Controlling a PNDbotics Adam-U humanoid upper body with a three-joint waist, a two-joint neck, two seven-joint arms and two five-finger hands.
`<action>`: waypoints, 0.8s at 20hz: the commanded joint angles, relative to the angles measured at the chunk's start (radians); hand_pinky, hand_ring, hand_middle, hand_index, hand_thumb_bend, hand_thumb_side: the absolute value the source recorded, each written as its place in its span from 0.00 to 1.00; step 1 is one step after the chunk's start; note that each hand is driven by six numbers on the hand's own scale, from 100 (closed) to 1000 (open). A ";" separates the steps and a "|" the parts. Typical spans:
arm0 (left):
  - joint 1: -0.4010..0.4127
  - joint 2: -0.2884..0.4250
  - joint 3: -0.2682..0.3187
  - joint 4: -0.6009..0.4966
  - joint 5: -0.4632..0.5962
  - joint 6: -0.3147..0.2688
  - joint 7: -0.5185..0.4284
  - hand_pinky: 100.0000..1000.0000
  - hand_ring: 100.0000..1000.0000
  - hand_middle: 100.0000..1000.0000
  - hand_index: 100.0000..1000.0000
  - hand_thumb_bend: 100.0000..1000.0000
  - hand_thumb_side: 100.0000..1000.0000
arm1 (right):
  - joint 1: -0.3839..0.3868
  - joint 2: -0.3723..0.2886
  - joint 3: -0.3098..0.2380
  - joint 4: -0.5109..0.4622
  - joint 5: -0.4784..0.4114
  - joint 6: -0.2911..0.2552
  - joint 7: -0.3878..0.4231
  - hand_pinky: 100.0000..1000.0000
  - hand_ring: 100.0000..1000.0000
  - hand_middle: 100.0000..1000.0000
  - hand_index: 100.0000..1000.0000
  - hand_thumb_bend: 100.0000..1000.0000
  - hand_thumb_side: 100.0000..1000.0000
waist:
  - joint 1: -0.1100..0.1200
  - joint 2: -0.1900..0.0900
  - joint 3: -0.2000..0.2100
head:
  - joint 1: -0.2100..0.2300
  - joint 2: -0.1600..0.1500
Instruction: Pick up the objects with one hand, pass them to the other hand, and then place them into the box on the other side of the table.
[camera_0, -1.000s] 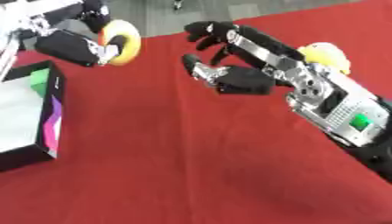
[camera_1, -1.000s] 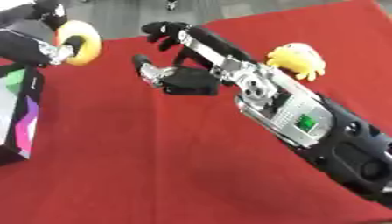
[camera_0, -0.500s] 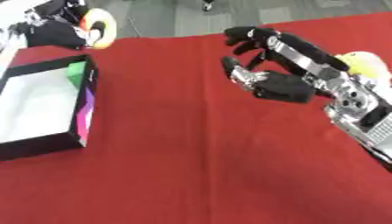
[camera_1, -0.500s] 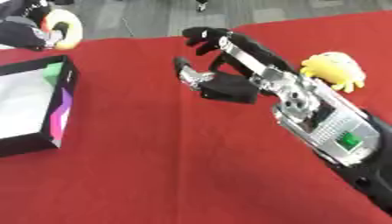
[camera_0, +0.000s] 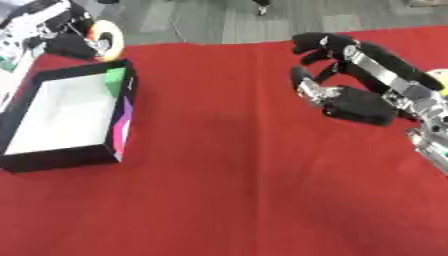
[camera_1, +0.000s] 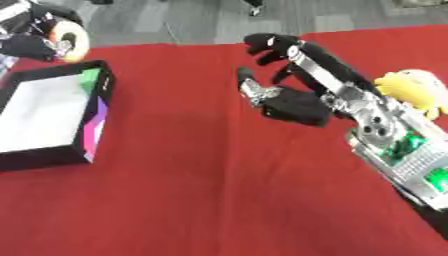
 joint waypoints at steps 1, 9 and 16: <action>-0.008 0.047 0.028 0.029 -0.022 0.001 0.018 0.72 0.63 0.38 0.32 0.00 0.10 | -0.009 -0.025 -0.021 -0.015 -0.014 0.001 -0.014 0.66 0.83 0.84 0.93 0.00 0.61 | -0.013 -0.001 0.000 | 0.018 -0.011; 0.006 0.038 0.040 0.114 -0.087 0.004 0.037 0.72 0.63 0.39 0.34 0.00 0.10 | -0.004 -0.029 -0.033 -0.015 -0.037 0.001 -0.044 0.66 0.83 0.84 0.93 0.00 0.56 | -0.022 0.002 -0.005 | 0.023 -0.006; 0.005 0.021 0.039 0.166 -0.128 -0.013 0.048 0.74 0.69 0.48 0.48 0.00 0.09 | 0.000 -0.031 -0.041 -0.015 -0.044 -0.007 -0.062 0.65 0.83 0.83 0.92 0.00 0.56 | -0.028 0.004 -0.011 | 0.026 -0.004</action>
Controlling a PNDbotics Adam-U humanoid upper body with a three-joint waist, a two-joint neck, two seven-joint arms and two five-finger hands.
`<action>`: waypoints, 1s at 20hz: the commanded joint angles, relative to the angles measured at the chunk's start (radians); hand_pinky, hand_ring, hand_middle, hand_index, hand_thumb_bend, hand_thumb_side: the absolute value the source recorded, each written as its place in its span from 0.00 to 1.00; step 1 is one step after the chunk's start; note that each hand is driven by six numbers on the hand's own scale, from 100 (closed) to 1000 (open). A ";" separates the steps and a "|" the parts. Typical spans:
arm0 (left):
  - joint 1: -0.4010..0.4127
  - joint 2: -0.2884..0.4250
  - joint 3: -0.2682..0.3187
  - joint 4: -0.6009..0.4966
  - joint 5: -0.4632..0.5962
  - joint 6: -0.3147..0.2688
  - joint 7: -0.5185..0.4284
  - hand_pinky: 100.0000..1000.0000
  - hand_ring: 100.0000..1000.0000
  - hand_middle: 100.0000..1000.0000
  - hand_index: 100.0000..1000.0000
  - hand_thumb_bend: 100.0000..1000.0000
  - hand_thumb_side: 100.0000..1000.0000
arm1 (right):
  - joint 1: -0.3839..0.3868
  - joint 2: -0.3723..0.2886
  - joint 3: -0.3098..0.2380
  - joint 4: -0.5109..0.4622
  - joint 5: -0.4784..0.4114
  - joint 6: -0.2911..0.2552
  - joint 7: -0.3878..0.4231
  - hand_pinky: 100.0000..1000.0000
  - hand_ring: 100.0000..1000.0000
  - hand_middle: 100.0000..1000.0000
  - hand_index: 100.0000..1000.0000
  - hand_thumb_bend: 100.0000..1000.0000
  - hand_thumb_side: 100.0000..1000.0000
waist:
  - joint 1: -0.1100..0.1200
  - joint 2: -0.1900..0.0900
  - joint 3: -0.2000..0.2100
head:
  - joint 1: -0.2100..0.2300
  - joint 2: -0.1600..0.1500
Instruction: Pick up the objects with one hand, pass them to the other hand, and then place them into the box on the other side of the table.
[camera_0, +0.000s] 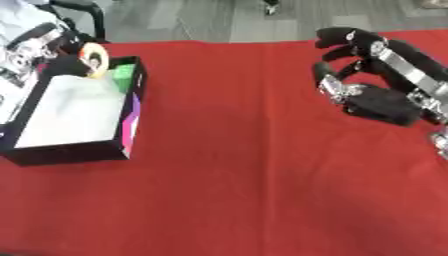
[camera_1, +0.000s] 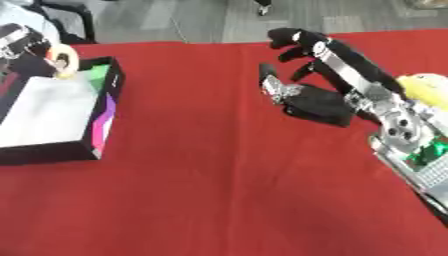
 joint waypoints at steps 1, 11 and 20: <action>-0.015 0.020 0.015 0.008 -0.025 -0.013 0.005 0.76 0.72 0.51 0.53 0.01 0.09 | -0.009 -0.024 -0.017 -0.015 -0.008 -0.002 -0.010 0.65 0.83 0.83 0.92 0.00 0.56 | -0.015 0.000 0.000 | 0.003 -0.004; -0.015 0.013 0.022 0.039 -0.117 0.013 0.008 0.85 0.88 0.75 0.81 0.22 0.77 | -0.006 -0.028 -0.019 -0.015 -0.010 -0.003 -0.015 0.65 0.82 0.83 0.92 0.00 0.59 | -0.013 -0.001 -0.005 | -0.013 -0.006; -0.013 0.014 0.045 -0.014 -0.064 0.044 0.099 0.80 0.81 0.69 0.75 0.00 0.57 | -0.003 -0.046 -0.038 -0.015 -0.021 -0.012 -0.031 0.65 0.82 0.81 0.89 0.00 0.53 | -0.011 -0.005 -0.006 | -0.070 -0.004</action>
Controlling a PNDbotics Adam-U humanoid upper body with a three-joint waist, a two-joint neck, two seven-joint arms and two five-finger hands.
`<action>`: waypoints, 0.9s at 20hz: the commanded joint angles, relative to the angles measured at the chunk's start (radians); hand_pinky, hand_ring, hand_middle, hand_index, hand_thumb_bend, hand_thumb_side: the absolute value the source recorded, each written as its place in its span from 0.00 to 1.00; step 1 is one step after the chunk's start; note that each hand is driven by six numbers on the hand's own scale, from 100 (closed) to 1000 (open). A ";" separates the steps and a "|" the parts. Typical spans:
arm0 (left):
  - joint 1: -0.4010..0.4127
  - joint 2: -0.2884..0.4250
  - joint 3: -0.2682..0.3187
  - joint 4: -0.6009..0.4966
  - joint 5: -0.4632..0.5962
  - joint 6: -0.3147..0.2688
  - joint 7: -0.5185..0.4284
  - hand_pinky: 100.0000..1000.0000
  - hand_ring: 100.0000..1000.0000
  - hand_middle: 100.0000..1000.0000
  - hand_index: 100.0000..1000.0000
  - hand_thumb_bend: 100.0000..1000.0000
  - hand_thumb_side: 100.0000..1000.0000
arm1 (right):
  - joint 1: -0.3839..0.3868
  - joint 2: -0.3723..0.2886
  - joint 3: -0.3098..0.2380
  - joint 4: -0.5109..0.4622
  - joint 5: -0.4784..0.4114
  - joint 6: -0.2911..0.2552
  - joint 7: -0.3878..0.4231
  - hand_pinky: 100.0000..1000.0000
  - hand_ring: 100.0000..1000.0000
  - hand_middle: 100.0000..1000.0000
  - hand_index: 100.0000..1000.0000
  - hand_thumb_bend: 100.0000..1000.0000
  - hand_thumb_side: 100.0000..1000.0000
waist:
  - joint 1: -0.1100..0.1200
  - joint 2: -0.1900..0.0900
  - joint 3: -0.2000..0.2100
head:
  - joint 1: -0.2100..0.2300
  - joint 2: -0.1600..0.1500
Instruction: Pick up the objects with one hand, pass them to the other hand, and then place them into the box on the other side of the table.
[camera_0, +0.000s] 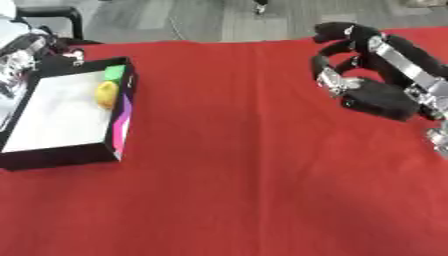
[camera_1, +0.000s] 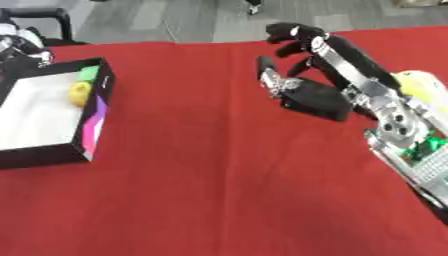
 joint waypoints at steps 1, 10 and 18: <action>-0.013 0.023 0.025 -0.053 0.046 0.007 0.045 0.80 0.81 0.68 0.75 0.00 0.56 | -0.009 -0.040 -0.030 -0.015 -0.008 -0.006 -0.015 0.65 0.82 0.81 0.88 0.00 0.52 | -0.010 -0.007 -0.001 | -0.042 -0.003; 0.022 0.030 0.022 -0.165 0.363 -0.057 0.264 0.76 0.78 0.60 0.69 0.00 0.58 | 0.048 -0.155 -0.130 -0.015 0.032 -0.068 -0.002 0.69 0.83 0.80 0.87 0.00 0.48 | -0.015 -0.009 -0.022 | -0.117 -0.003; 0.058 0.023 0.022 -0.281 0.511 -0.081 0.346 0.74 0.77 0.58 0.67 0.00 0.62 | 0.136 -0.302 -0.267 -0.015 -0.027 -0.086 0.144 0.73 0.87 0.85 0.88 0.00 0.51 | -0.019 -0.001 -0.025 | -0.151 -0.014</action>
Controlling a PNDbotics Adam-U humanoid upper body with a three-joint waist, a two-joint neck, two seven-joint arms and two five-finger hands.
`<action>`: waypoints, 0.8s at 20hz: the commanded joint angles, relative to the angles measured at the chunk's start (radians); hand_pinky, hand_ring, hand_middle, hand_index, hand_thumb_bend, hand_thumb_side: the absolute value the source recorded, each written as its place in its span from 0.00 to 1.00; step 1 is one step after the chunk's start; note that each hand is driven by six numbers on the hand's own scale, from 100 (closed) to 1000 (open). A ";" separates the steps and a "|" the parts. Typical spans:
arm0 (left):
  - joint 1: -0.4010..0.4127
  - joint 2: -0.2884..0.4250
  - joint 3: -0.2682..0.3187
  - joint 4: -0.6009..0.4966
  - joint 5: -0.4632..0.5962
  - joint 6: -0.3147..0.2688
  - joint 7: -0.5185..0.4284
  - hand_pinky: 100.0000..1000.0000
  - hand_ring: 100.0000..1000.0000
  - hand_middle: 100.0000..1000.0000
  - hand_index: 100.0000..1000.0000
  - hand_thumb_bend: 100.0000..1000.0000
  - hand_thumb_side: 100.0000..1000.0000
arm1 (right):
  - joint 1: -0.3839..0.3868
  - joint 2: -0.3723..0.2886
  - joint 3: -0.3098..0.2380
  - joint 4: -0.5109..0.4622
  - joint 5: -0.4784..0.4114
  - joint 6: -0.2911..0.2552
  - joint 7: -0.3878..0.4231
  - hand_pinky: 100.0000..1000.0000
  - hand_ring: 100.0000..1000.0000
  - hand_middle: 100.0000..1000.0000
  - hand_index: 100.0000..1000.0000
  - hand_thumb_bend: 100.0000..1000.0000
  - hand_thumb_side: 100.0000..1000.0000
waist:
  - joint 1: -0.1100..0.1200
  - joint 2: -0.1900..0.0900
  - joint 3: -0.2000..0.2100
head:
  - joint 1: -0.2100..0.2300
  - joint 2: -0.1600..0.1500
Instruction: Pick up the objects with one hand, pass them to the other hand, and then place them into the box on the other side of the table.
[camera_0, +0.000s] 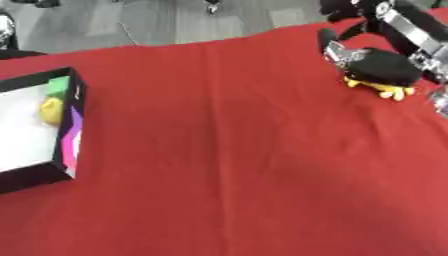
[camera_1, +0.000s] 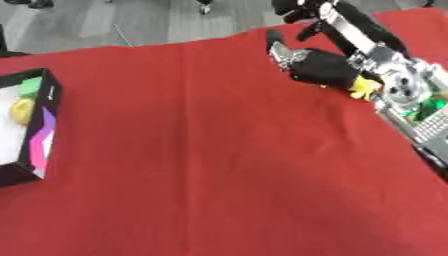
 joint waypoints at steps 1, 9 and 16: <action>-0.002 0.022 0.009 -0.067 0.048 -0.011 0.024 0.74 0.77 0.57 0.66 0.00 0.62 | 0.017 -0.091 -0.064 -0.015 -0.030 0.003 0.070 0.74 0.88 0.85 0.88 0.00 0.51 | -0.019 0.001 0.001 | -0.014 -0.016; 0.016 0.031 0.001 -0.158 0.083 -0.004 0.028 0.75 0.78 0.58 0.66 0.00 0.61 | 0.106 -0.201 -0.149 -0.015 0.034 -0.026 0.222 0.82 0.92 0.89 0.92 0.00 0.44 | -0.026 0.025 0.000 | -0.039 -0.034; 0.010 0.032 0.001 -0.174 0.082 0.008 0.021 0.75 0.78 0.58 0.66 0.00 0.63 | 0.171 -0.251 -0.200 -0.015 0.108 -0.013 0.274 0.86 0.94 0.90 0.92 0.15 0.33 | -0.028 0.049 0.002 | -0.027 -0.056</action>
